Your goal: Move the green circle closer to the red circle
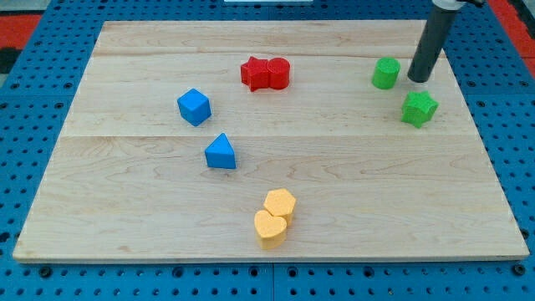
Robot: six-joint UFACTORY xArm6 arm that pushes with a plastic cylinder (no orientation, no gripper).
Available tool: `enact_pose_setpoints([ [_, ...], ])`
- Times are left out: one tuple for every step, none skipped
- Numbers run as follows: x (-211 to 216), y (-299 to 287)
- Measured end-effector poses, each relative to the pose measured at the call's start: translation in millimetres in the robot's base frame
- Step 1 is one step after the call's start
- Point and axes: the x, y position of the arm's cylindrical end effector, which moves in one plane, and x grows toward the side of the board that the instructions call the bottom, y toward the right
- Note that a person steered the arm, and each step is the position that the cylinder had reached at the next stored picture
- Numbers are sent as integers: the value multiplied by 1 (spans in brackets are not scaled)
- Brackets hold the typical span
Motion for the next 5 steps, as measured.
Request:
enact_pose_setpoints([
  [-1,-11],
  [-8,-13],
  [-11,-22],
  [-11,-42],
  [-11,-65],
])
